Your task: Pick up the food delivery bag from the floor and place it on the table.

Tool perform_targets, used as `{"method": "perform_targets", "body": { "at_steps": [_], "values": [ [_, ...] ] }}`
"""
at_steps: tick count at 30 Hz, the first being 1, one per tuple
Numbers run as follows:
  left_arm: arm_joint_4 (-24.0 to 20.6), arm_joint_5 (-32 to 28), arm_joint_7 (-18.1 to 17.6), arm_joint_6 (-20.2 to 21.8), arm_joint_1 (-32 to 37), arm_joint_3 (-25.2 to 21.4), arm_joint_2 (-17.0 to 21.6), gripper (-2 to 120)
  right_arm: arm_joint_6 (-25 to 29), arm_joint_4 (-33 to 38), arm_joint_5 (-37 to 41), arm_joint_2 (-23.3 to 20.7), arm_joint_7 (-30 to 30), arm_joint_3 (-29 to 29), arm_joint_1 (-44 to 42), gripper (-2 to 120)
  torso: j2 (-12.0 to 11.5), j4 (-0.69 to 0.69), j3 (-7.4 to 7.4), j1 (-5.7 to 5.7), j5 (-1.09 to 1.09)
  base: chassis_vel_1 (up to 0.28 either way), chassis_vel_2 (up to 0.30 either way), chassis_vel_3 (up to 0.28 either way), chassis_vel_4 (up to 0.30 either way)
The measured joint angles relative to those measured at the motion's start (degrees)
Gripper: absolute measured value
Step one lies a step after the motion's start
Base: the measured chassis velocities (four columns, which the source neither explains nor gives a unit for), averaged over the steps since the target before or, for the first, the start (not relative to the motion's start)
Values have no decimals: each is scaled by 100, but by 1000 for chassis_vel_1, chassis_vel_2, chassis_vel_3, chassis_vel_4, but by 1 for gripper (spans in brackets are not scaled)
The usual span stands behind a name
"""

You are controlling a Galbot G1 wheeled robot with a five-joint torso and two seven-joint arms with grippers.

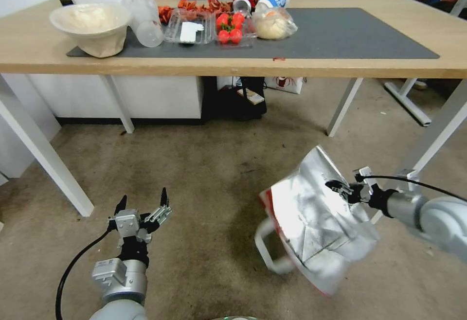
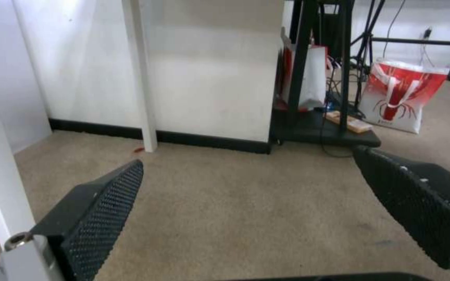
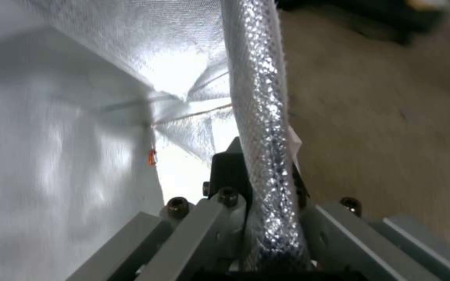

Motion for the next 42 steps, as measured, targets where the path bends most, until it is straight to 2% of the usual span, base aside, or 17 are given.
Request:
{"method": "perform_targets", "body": {
  "at_steps": [2,3,6,15,23,42],
  "values": [
    [-26,4,-9,2,14,-11,-27,100,333,-129,-296,-323,-882,22,192,0,0,0,0,0,0,0,0,0,0],
    [-26,4,-9,2,14,-11,-27,100,333,-129,-296,-323,-882,22,192,0,0,0,0,0,0,0,0,0,0],
    [-43,-20,-28,-9,19,-44,-51,100,549,-253,-481,-559,-1826,12,466,0,0,0,0,0,0,0,0,0,0],
    [-69,-73,-92,70,-8,-67,-66,100,580,-150,-567,-724,-2905,-20,621,0,0,-1,0,0,1,0,0,0,0],
    [-97,-101,-87,160,-25,-79,-35,100,472,23,-299,-858,-3341,26,596,0,0,-1,0,0,0,0,0,0,0],
    [-114,-70,-25,222,-59,-29,-42,100,402,82,-143,-897,-3382,130,459,0,0,-1,0,0,0,0,0,0,0]
  ]
}}
